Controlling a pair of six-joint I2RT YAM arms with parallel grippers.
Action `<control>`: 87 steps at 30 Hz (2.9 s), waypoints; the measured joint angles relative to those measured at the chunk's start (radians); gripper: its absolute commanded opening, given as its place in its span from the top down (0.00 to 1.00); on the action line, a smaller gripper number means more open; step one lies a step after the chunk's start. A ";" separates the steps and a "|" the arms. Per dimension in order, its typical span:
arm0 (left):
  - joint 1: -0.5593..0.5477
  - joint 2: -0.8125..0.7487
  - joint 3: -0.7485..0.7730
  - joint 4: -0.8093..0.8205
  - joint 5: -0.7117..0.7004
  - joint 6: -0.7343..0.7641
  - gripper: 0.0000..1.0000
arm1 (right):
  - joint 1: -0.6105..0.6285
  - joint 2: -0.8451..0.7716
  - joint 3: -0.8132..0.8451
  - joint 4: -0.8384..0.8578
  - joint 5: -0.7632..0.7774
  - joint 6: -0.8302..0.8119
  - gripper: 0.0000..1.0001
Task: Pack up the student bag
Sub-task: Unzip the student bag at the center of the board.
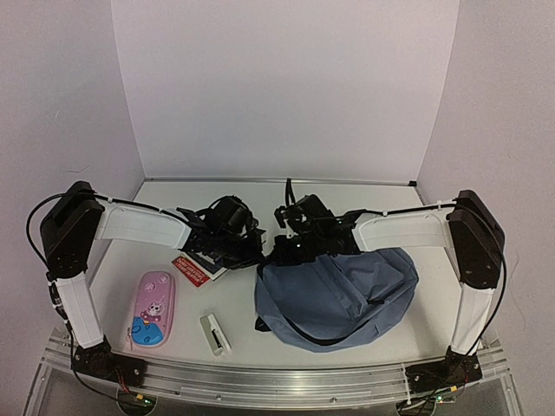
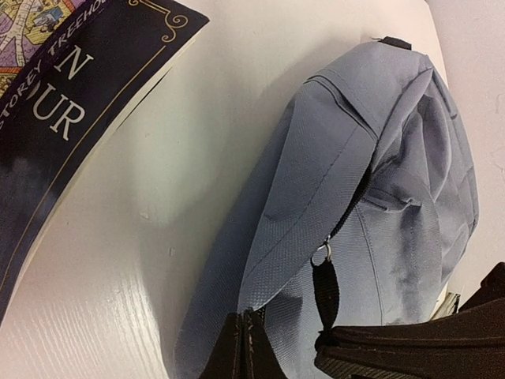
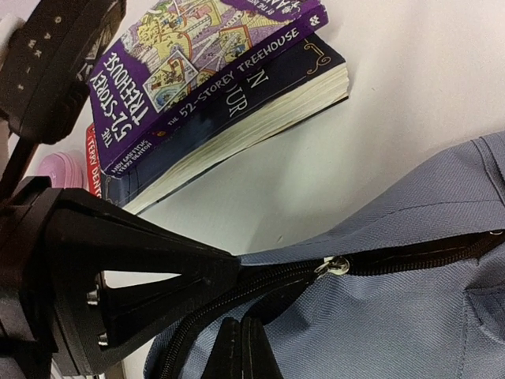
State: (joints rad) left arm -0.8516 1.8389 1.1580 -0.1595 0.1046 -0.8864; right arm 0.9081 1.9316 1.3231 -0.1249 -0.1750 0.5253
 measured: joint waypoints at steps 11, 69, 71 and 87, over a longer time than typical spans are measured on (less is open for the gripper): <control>0.011 0.000 -0.012 0.044 0.037 -0.005 1.00 | 0.012 0.000 0.010 -0.005 -0.064 -0.018 1.00; 0.121 0.156 -0.022 0.375 0.455 -0.021 0.49 | 0.059 -0.136 -0.140 0.073 -0.155 0.036 1.00; 0.120 0.174 -0.005 0.367 0.468 -0.011 0.53 | 0.059 -0.135 -0.140 0.074 -0.155 0.036 1.00; 0.117 0.208 0.029 0.317 0.495 0.005 1.00 | 0.059 -0.135 -0.140 0.073 -0.155 0.036 1.00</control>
State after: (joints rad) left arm -0.7345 2.0466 1.1873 0.1575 0.5998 -0.8812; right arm 0.9672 1.7962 1.1830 -0.0514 -0.3301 0.5613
